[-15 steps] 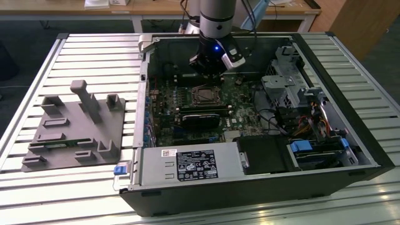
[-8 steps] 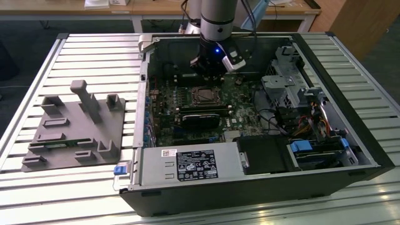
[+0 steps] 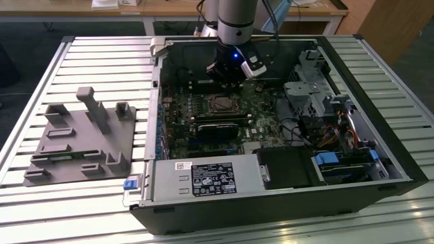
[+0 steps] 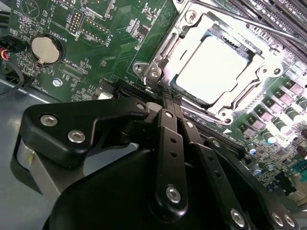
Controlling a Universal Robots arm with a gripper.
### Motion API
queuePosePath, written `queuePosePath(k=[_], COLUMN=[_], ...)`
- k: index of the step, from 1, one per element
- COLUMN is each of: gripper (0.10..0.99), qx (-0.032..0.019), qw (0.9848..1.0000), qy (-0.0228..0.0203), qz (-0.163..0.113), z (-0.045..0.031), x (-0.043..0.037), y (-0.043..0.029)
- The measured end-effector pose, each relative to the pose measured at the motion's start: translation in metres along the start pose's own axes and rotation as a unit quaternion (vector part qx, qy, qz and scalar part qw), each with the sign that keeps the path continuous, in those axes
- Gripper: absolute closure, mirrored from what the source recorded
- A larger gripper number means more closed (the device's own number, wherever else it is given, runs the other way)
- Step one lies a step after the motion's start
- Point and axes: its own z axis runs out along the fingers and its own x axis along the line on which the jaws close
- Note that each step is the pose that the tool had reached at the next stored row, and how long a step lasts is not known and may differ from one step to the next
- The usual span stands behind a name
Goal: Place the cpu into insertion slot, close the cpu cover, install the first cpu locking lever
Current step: 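Close the cpu cover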
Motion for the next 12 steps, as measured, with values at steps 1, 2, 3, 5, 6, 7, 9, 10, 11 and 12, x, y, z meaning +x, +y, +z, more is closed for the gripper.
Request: queuePosePath(k=[1, 2, 3, 5, 6, 7, 9, 10, 11, 12], gripper=[0.98, 0.98, 0.98, 0.98, 0.98, 0.98, 0.98, 0.98, 0.98, 0.98], qx=[0.0024, 0.0049, 0.0072, 0.0101, 0.0121, 0.0135, 0.0136, 0.014, 0.0142, 0.0143], qw=[1.0, 1.0, 1.0, 0.9999, 0.9999, 0.9999, 0.9999, 0.9999, 0.9999, 0.9999], qy=[0.0, 0.0001, 0.0002, 0.0005, 0.0007, 0.0006, 0.0007, 0.0007, 0.0008, 0.0009], qz=[0.0, 0.0, 0.0, 0.0, 0.0, 0.0, 0.0, 0.0, 0.0, 0.0], z=[0.0002, 0.0006, 0.0011, 0.0021, 0.0026, 0.0031, 0.0042, 0.0044, 0.0044, 0.0045], x=[-0.0001, -0.0001, -0.0002, -0.0003, -0.0003, -0.0005, -0.0007, -0.0008, -0.0008, -0.0009], y=[0.0, 0.0001, 0.0002, 0.0006, 0.001, 0.0015, 0.0023, 0.0024, 0.0026, 0.0031])
